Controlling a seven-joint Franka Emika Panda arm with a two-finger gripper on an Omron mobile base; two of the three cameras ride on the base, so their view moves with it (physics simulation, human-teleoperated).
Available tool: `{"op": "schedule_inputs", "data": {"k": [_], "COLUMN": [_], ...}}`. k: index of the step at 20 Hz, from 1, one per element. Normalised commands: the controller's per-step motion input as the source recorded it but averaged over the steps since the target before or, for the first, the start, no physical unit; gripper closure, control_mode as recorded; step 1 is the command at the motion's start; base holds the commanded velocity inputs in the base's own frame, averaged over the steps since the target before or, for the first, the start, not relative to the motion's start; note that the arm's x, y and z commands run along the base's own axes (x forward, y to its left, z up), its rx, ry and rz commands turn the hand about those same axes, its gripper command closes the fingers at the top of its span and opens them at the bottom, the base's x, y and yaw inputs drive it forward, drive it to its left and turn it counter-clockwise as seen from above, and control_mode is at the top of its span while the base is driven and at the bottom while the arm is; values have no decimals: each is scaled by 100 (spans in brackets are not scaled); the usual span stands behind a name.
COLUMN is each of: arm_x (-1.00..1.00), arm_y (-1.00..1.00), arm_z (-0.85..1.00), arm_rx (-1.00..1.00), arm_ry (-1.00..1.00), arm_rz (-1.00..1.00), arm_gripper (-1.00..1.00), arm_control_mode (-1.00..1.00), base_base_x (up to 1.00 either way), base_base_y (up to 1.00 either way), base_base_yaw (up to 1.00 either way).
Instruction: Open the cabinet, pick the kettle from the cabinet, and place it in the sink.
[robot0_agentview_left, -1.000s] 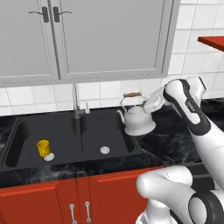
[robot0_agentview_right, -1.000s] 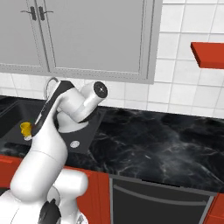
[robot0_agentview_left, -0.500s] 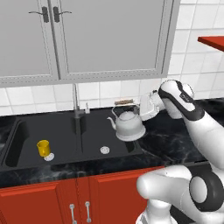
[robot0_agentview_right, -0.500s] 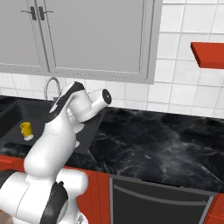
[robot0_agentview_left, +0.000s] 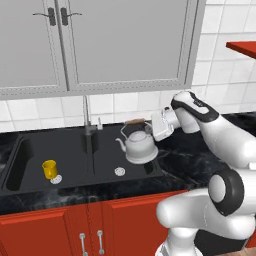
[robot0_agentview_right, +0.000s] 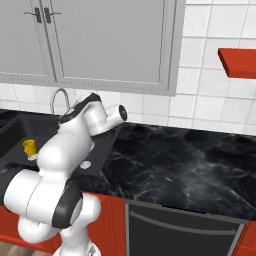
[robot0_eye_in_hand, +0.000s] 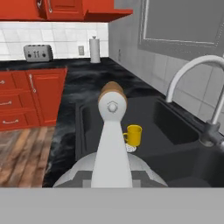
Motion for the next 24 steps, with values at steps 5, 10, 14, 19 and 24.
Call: {"op": "schedule_inputs", "data": {"k": [5,10,14,19,24], "arm_x": [24,27,28,30,31], "arm_y": [21,15,5,7,10], "arm_z": [-36,-29,-28,-27,-23], "arm_rx": [3,7,5,0,0], "arm_ry": [-1,-2,0,0,0], "arm_rz": [7,6,6,7,8], "arm_gripper": [100,100,100,100,100], "arm_control_mode": [-100,-100,-100,-100,-100], "base_base_x": [0,0,0,0,0], "base_base_y": [0,0,0,0,0], "base_base_yaw": [0,0,0,0,0]}}
